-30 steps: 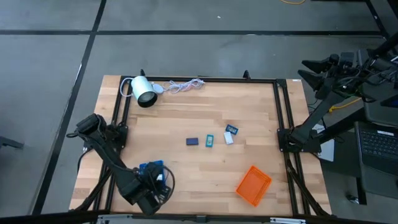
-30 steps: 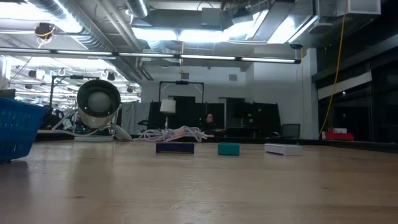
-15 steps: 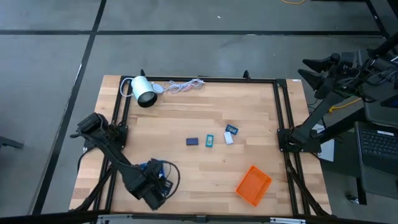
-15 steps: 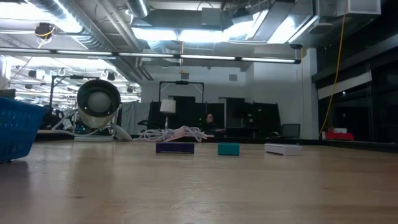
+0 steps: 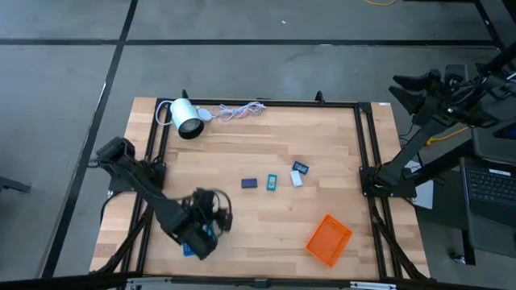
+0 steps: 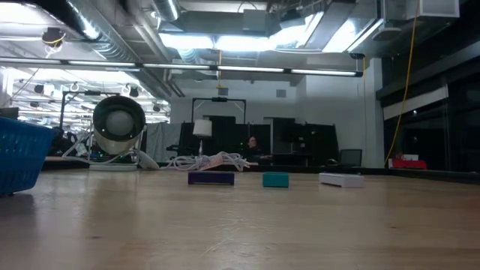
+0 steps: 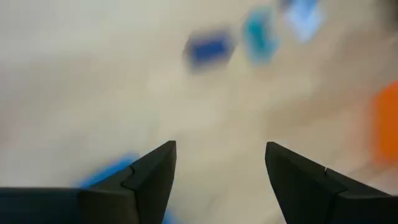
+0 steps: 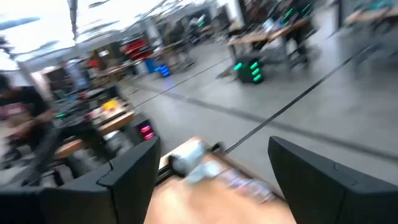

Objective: Pick & Place Office items
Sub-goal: Put the white digital clock into the orange basket

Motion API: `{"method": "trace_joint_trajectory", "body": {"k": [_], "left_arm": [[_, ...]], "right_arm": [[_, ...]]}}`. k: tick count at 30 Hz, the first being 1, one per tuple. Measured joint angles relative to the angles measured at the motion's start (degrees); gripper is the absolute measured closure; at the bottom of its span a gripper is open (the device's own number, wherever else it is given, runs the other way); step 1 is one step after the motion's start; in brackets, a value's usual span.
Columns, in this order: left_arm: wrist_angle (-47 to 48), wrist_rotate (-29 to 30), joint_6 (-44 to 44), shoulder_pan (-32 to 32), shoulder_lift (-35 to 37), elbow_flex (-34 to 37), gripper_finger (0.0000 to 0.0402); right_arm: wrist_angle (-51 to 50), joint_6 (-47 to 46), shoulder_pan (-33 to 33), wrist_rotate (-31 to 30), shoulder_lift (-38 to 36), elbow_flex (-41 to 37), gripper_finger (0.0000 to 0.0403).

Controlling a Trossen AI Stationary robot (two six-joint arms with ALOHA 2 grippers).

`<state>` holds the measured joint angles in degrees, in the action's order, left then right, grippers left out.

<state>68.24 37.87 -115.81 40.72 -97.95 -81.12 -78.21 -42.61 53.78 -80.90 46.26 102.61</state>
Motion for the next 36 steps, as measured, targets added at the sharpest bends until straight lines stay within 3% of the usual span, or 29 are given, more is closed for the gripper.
{"method": "trace_joint_trajectory", "body": {"k": [6, 9, 12, 17, 21, 25, 31, 36], "left_arm": [[-0.63, 29.81, 2.26, -5.29, 8.97, 0.00, 0.0160], [-2.21, 34.99, 6.85, -8.90, 13.77, 0.00, 0.0160], [-10.56, 31.65, 22.93, -13.17, 18.18, 0.00, 0.0160], [-34.03, 25.08, 55.72, -19.88, 21.86, -0.02, 0.0160], [-49.22, 18.55, 73.73, -25.24, 22.02, -0.02, 0.0160], [-54.30, 10.39, 80.61, -30.37, 20.71, -0.07, 0.0160], [-52.24, 3.43, 82.44, -36.14, 16.08, -0.07, 0.0160], [-51.69, -3.34, 82.51, -39.87, 9.43, -0.04, 0.0160]], "right_arm": [[1.94, -0.14, 0.00, 7.05, 2.82, 0.02, 0.0101], [1.94, -0.29, 0.00, 7.88, 5.05, 0.00, 0.0101], [1.94, -0.53, -0.06, 7.94, 7.38, 0.00, 0.0101], [1.93, -2.93, -2.00, 9.60, 11.21, 0.00, 0.0101], [0.14, -4.50, -6.15, 11.69, 13.69, 0.00, 0.0101], [-5.11, -6.24, -13.72, 18.00, 17.34, 0.02, 0.0107], [-9.25, -9.35, -26.39, 26.78, 21.97, -0.47, 0.0124], [-7.78, -5.61, -34.68, 33.71, 23.43, -7.30, 0.0129]]}}
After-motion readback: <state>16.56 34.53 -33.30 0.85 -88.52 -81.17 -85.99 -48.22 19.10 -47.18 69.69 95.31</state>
